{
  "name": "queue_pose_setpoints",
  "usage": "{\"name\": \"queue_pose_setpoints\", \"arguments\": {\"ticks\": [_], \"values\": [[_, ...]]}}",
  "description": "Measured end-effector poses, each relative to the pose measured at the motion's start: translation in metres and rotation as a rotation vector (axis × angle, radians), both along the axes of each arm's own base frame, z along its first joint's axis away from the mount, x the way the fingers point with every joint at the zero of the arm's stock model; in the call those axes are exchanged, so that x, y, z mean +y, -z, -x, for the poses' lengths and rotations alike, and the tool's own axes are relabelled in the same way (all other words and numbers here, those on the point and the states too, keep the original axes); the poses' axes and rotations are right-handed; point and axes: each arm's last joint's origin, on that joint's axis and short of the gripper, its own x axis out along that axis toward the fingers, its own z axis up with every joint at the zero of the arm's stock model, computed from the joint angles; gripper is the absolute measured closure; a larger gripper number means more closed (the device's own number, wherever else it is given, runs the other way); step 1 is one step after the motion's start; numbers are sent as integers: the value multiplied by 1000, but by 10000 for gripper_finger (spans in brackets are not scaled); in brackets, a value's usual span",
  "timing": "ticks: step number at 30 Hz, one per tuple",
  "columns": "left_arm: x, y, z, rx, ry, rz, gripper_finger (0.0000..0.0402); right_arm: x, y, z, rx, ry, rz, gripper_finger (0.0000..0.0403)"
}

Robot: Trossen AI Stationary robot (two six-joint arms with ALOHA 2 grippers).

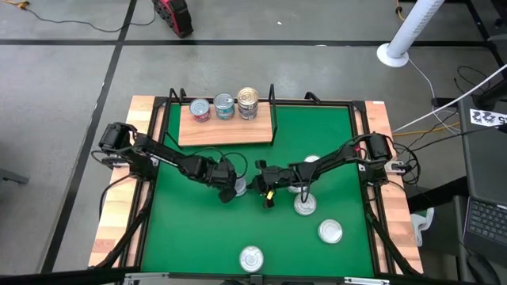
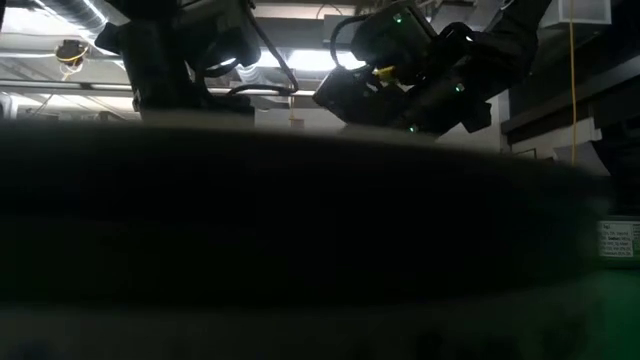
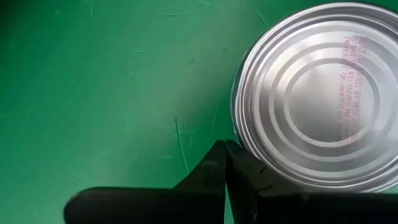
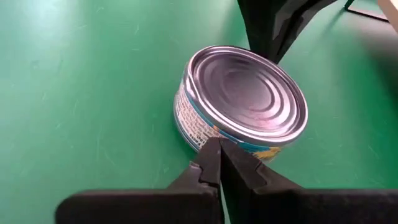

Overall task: Stack canned seafood by type on shelf
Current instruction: Stack the yellow blue tuna can on top of the other yellow blue tuna cans on the shelf

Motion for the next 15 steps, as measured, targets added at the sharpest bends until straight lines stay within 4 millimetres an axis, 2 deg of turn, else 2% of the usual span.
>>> {"name": "queue_pose_setpoints", "arguments": {"ticks": [15], "values": [[-1,2,4,48,-21,47,399,-1,-14,-7,-141,32,1,393]]}}
